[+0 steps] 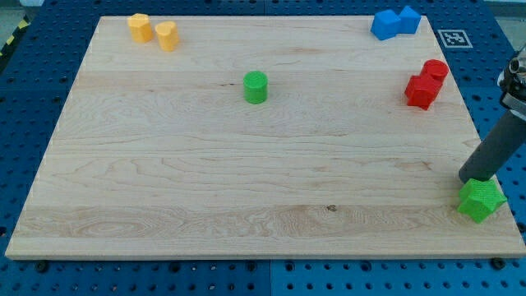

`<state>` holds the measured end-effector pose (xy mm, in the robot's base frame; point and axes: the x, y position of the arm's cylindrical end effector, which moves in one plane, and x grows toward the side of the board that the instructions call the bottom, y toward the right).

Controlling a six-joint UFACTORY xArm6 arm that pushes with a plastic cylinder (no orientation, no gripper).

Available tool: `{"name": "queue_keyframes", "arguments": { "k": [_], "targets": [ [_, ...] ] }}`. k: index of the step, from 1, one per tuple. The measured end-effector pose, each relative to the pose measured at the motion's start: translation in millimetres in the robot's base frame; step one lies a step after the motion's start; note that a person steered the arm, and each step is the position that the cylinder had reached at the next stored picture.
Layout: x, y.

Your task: Place the green circle diagonal to the green star

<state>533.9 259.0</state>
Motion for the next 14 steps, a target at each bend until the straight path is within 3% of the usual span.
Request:
{"name": "queue_keyframes", "arguments": {
  "k": [1,3,5,6,7,9,14],
  "targets": [
    [-1,-49],
    [-22,-210],
    [-125,-367],
    [-189,-383],
    [-209,-364],
    [-208,-331],
    [-150,-284]
  ]
}}
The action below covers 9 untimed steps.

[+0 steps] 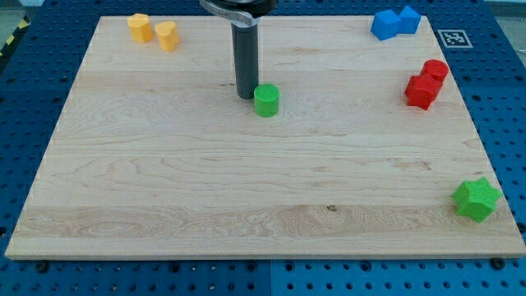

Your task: Place the green circle diagonal to the green star

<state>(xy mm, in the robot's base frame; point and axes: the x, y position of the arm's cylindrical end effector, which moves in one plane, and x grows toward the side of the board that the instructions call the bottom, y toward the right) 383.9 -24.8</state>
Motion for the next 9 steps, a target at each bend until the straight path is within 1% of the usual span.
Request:
{"name": "queue_keyframes", "arguments": {
  "k": [2,6,9],
  "targets": [
    [25,25],
    [76,125],
    [106,174]
  ]
}}
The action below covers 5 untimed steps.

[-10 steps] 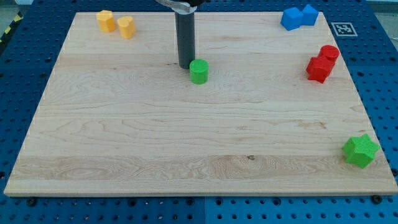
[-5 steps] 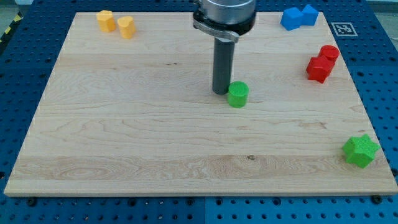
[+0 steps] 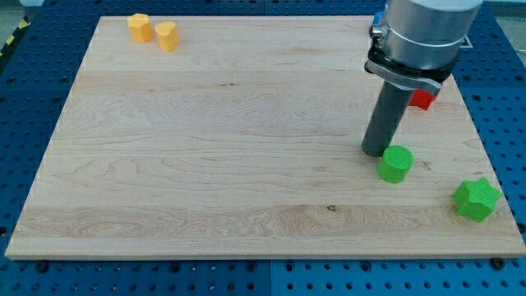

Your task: Place the green circle diagonal to the green star

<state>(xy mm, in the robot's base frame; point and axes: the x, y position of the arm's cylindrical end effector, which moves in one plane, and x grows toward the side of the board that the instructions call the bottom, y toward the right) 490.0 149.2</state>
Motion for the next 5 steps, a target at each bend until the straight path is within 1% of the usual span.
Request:
{"name": "queue_keyframes", "arguments": {
  "k": [1,2,3,4,5],
  "targets": [
    [7,5],
    [29,-8],
    [41,0],
    [43,0],
    [59,3]
  ]
}}
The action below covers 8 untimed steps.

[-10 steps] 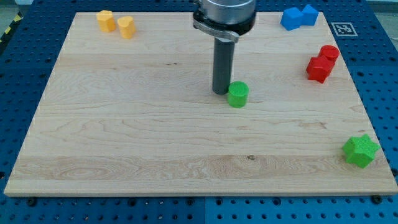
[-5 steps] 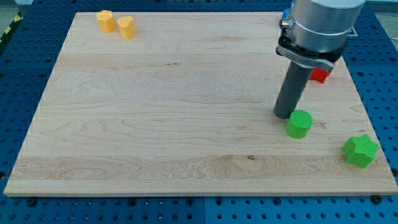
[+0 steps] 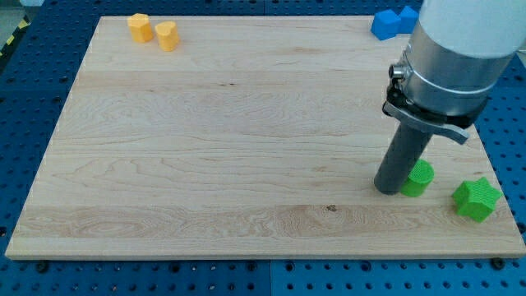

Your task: Place the green circle diagonal to the green star

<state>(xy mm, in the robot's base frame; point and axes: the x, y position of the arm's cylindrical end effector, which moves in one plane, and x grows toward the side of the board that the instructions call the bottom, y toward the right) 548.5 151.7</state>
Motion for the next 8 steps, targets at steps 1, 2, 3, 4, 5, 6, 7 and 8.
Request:
{"name": "queue_keyframes", "arguments": {
  "k": [1,2,3,4,5,6,7,8],
  "targets": [
    [6,5],
    [6,5],
    [3,5],
    [-1,15],
    [-1,33],
    [4,47],
    [10,8],
    [6,-83]
  ]
}}
